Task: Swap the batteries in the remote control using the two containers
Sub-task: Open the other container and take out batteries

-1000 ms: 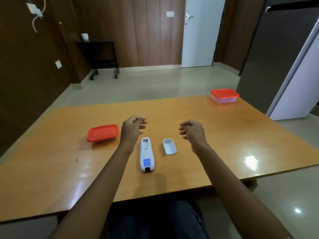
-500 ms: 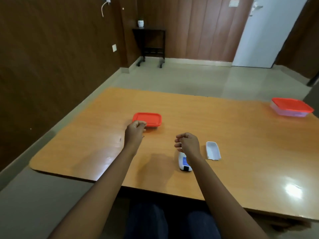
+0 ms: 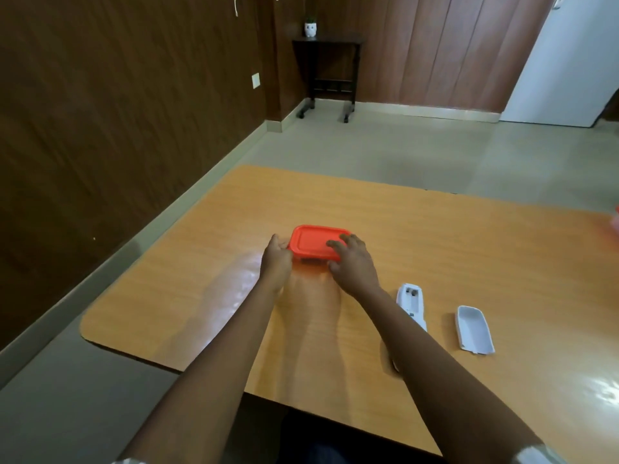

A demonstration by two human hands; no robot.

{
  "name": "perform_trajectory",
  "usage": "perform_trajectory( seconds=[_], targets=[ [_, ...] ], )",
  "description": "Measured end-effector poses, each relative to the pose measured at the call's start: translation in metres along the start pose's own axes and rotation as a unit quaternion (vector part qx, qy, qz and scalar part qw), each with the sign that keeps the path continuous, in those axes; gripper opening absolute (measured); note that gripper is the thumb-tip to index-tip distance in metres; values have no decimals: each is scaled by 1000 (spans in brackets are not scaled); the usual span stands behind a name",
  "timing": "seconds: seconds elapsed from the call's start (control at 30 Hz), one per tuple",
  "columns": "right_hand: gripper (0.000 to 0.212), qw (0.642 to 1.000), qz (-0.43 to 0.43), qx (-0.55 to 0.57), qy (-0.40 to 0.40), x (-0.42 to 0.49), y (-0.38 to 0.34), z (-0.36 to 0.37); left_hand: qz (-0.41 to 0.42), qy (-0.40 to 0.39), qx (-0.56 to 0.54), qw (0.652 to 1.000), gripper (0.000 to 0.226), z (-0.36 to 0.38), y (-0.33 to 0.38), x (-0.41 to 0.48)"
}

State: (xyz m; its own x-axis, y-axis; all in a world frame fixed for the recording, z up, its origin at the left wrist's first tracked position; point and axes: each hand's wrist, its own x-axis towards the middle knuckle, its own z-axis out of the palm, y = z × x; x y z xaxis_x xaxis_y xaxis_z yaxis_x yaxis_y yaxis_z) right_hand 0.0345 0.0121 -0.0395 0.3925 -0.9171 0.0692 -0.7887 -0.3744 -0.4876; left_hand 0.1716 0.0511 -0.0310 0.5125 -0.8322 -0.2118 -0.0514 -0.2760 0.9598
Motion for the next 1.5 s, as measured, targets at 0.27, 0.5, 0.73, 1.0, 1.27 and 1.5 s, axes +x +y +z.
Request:
perform_trajectory(
  seconds=[0.27,0.5,0.73,1.0,1.27,1.5],
  targets=[
    [52,978,-70,-191,-48,-10,-4,7,9,-4,-124,992,70,-7,-23,-26],
    [47,991,-121,-45,-20,-78,-17,6,86,-88,107,987,96,-17,-44,-42],
    [51,991,-96,-94,14,-94,-43,5,133,-76,96,984,69,-13,-40,-68],
    [64,979,-143,-143,-2,-90,-47,7,137,-23,47,989,55,-12,-50,-71],
    [32,963,-151,-67,213,-85,-43,12,156,-20,49,986,64,-11,-52,-73],
    [23,939,65,201,273,-71,-32,-26,140,-20,98,985,93,-11,-53,-74]
  ],
)
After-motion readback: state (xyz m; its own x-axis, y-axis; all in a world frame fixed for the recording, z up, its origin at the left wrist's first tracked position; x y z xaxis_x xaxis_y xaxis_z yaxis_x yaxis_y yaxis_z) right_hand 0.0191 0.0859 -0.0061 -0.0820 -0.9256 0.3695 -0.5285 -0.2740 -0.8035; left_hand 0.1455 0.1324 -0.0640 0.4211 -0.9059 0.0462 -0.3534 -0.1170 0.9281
